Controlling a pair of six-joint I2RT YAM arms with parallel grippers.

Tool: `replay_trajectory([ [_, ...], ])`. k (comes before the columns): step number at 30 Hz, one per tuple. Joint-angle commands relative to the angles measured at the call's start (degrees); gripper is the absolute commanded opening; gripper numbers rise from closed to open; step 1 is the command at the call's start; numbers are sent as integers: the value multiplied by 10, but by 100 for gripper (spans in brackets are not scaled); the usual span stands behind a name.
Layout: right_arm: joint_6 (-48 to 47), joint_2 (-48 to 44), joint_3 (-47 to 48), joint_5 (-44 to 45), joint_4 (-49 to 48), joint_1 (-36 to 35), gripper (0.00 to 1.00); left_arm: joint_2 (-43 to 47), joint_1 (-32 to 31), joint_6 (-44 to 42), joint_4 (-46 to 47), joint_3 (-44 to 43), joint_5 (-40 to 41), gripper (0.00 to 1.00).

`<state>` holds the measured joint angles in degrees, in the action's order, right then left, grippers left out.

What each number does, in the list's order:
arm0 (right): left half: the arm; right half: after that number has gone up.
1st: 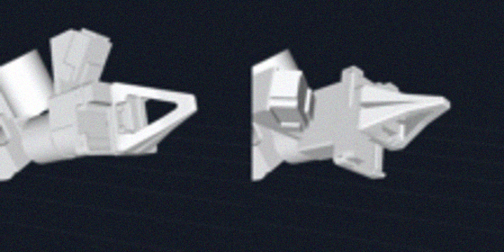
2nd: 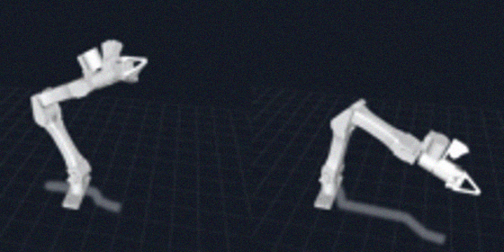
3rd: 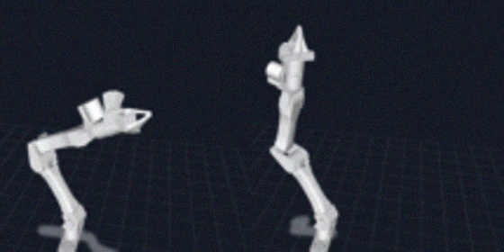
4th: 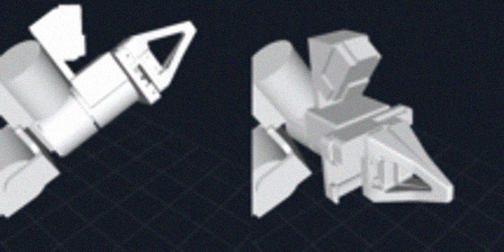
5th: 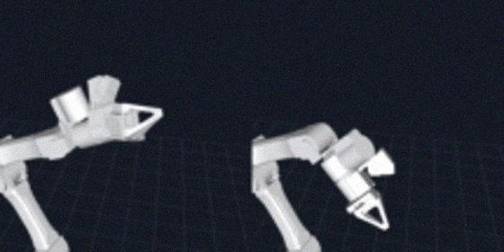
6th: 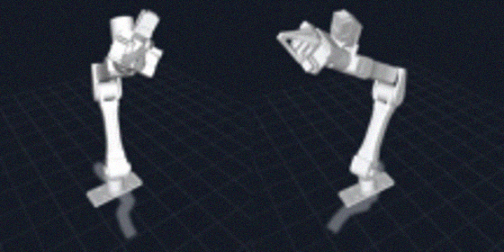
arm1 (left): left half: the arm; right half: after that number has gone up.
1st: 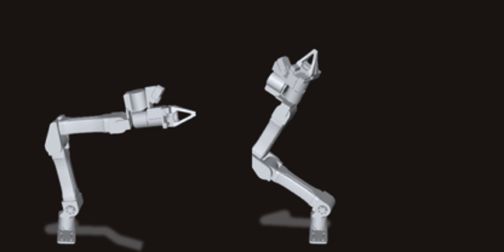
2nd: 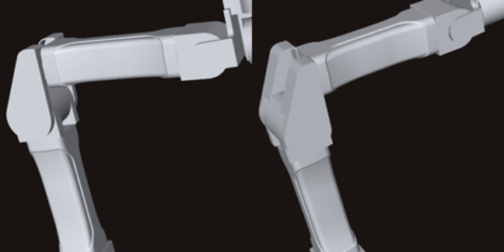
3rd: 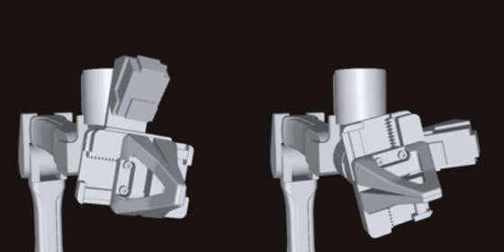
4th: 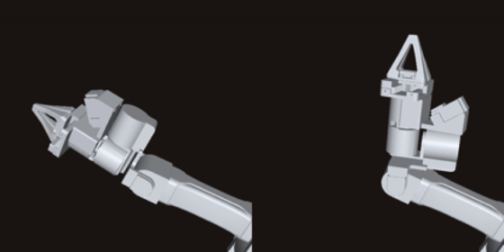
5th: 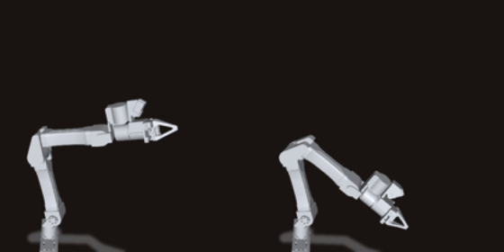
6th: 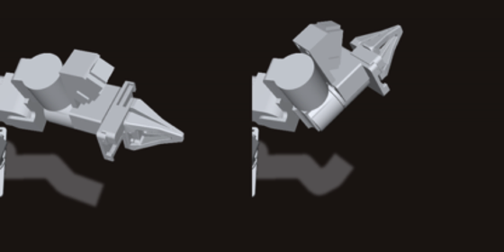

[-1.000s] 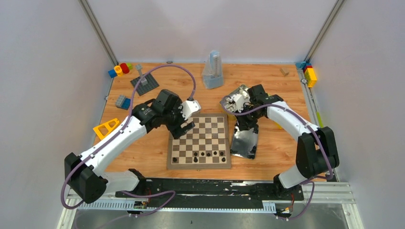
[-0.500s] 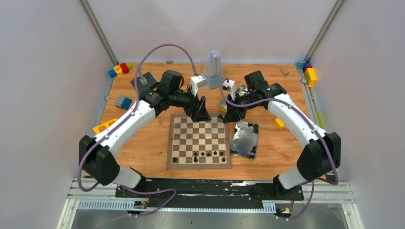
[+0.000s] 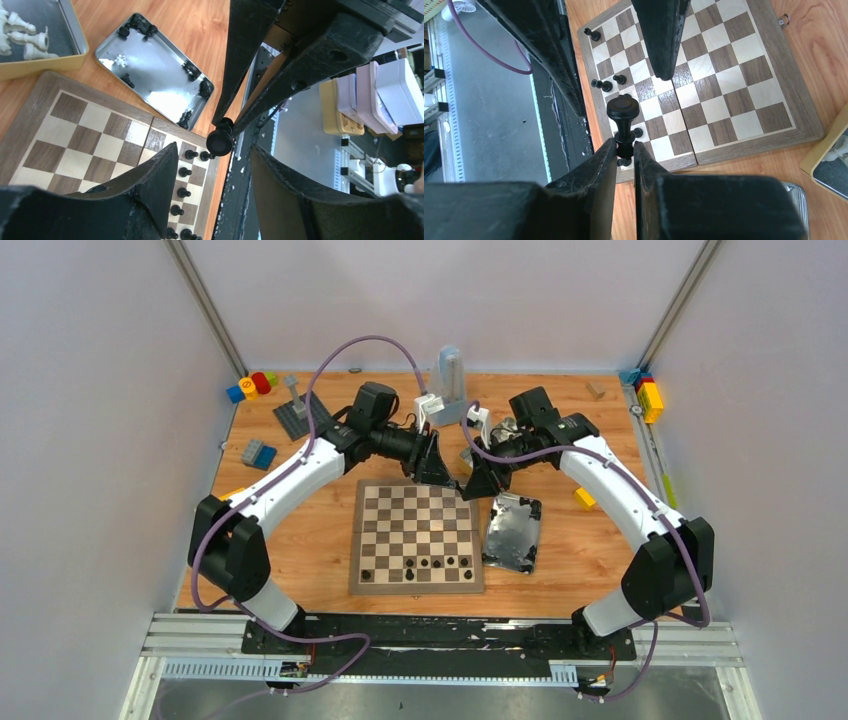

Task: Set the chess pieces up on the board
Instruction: Place the chess piece on the chessboard.

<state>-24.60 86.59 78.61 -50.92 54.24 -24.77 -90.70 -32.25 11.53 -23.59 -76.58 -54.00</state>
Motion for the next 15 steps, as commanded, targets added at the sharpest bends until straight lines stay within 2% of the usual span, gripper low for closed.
replay_trajectory([
  [1, 0, 0, 28, -26, 0, -5, 3, -10, -1, 23, 31, -26, -34, 61],
  [15, 5, 2, 25, -14, -2, -8, 3, -22, -11, 32, 42, -22, -48, 52],
])
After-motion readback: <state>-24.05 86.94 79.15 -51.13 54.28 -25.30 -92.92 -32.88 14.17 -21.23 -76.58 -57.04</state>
